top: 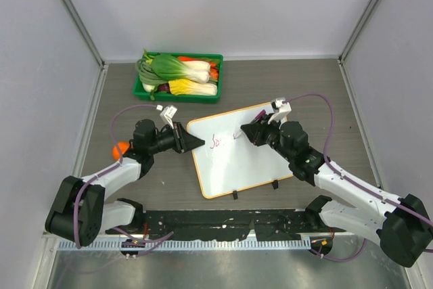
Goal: Write a sentence on the whiteboard
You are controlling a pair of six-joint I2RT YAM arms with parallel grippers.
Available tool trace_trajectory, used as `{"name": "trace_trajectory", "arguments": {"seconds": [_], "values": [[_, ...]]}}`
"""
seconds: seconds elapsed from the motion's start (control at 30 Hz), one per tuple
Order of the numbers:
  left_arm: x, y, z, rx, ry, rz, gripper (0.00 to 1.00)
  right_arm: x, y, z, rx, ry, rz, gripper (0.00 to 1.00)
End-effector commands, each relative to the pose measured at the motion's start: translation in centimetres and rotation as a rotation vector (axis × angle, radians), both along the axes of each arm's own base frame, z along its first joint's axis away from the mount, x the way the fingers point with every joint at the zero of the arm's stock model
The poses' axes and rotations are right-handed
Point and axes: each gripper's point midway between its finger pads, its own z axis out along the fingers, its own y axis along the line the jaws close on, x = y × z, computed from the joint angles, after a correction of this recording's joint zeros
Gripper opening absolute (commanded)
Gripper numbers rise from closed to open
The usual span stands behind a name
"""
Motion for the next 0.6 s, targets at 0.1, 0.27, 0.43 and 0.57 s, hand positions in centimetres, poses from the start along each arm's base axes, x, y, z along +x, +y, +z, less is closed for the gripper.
{"name": "trace_trajectory", "arguments": {"seconds": [0.1,0.27,0.43,0.57], "values": [[0.8,1.9,-4.2,0.170,-0.025,0.073,0.00,-1.0,-0.3,-0.9,-0.008,0.023,0.019,0.01],[0.8,1.9,-4.2,0.170,-0.025,0.074,0.00,-1.0,-0.2,0.2,0.012,0.003,0.023,0.01],[0.8,1.8,-4.2,0.171,-0.026,0.071,0.00,-1.3,0.8,3.2,0.085,-0.037,0.069,0.01],[0.8,1.9,-4.1,0.169,-0.028,0.074,0.00,-1.1,1.4,5.4,0.129,-0.066,0.082,0.01]]}}
